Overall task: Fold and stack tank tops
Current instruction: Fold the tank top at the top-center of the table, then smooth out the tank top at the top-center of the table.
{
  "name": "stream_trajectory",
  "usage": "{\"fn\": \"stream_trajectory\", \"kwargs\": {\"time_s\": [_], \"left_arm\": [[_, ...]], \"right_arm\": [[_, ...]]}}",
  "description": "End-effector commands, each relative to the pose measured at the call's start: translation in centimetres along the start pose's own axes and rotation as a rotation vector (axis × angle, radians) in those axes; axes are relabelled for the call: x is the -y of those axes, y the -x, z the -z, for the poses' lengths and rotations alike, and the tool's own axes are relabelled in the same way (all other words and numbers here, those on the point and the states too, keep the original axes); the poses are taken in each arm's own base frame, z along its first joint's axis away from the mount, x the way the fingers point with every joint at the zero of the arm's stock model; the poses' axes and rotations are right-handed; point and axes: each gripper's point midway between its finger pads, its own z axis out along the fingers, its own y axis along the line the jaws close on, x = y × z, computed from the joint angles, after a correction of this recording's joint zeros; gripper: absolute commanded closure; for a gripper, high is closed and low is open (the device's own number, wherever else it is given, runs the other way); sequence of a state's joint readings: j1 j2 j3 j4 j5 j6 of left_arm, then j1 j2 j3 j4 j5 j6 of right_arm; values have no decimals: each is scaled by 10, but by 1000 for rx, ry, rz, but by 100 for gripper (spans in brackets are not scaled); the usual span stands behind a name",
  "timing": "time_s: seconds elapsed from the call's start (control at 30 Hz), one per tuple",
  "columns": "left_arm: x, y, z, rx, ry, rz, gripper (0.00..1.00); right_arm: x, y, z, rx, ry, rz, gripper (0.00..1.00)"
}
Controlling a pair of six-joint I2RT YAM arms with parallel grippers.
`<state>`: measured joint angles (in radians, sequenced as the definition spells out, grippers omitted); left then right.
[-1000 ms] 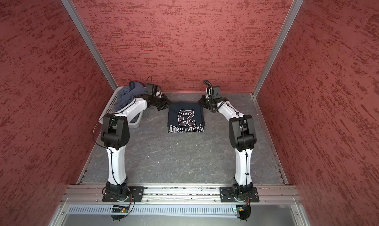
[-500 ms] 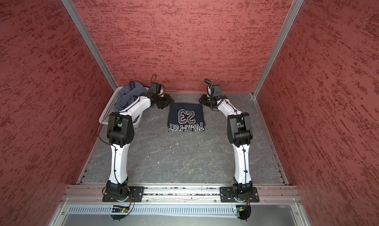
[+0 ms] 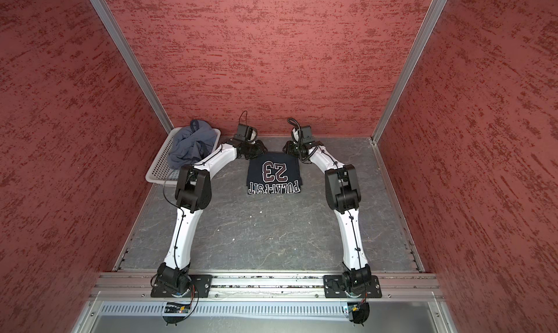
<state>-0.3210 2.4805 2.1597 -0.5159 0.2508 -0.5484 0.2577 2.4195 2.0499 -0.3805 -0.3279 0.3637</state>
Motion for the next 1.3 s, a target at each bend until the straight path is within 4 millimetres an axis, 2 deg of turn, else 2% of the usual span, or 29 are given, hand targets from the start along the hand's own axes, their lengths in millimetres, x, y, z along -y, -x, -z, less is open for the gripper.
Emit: {"fn": "stream_trajectory", "kwargs": {"time_s": [0.0,0.1,0.2,0.4,0.53,0.63,0.77,0.9,1.0,1.13,1.27], "left_arm": [[-18,10,-15,-15,-17,40,52],[-29,7,-26,-51,-43,93,52],[-36,3,-28,-65,-31,105,51],[-45,-8,-28,-101,15,100,43],[-49,-14,-20,-108,50,93,39],[-38,-6,1,-76,58,63,33],[-3,8,40,-7,69,-14,26],[14,10,75,38,93,-40,20],[2,1,95,50,147,-16,18],[-20,-23,116,61,177,1,18],[-37,-53,123,23,174,14,19]], "right_arm": [[29,-7,-18,-48,-101,20,55],[39,-12,-32,-82,-126,26,56],[49,-21,-38,-111,-156,16,57],[55,-27,-36,-121,-186,10,58],[61,-22,-23,-106,-246,13,58],[50,-12,-5,-82,-240,27,52],[26,7,29,-22,-206,42,49],[0,3,53,0,-161,61,46],[-19,-15,62,-5,-132,85,44],[-41,-47,67,-32,-99,106,40],[-57,-83,64,-85,-89,120,36]]}}
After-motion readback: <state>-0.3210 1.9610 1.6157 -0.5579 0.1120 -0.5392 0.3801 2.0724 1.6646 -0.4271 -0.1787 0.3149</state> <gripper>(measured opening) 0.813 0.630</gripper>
